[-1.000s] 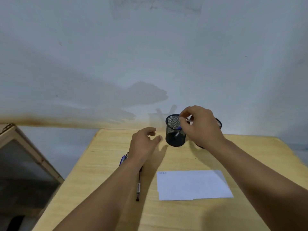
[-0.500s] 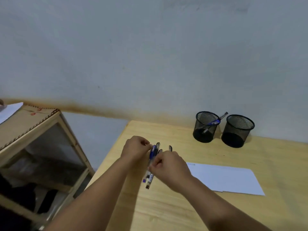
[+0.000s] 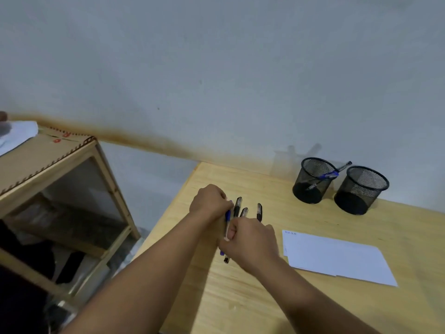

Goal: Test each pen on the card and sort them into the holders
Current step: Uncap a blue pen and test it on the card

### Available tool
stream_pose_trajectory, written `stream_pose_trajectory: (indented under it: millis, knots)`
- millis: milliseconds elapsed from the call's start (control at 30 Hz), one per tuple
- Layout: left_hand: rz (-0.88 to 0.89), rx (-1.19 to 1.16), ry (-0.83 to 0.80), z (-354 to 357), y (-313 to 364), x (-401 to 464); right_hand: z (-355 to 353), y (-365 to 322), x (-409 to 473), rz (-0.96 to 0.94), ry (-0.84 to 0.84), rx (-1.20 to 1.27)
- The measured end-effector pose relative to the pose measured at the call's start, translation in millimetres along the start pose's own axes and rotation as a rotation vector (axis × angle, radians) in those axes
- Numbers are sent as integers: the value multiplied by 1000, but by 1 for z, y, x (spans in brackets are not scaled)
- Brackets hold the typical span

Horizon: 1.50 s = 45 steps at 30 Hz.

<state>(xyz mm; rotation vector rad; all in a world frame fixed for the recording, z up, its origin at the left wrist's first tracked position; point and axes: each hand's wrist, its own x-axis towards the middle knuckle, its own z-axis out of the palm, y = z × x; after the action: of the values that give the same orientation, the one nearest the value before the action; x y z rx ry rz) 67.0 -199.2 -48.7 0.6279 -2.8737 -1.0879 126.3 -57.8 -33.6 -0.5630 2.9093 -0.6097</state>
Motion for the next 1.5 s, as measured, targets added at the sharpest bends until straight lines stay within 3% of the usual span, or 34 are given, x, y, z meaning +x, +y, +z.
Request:
stream_pose_trajectory:
  millis: [267,500,800,1167,1500]
  knots:
    - [-107,-31,-23,-13,2,-10,6,1,-8,-4,41,9]
    - [-121,-511,-8,-40,8,-37,4,3,-24,-17,72,110]
    - [11,-759,-94,-61,31,-93,-22,35,-66,30,164,437]
    - [117,-937,-241,4,87,-149,-62,111,-124,115,229,856]
    - [38,-1046,-390,62,111,-171,-74,151,-135,158,282,885]
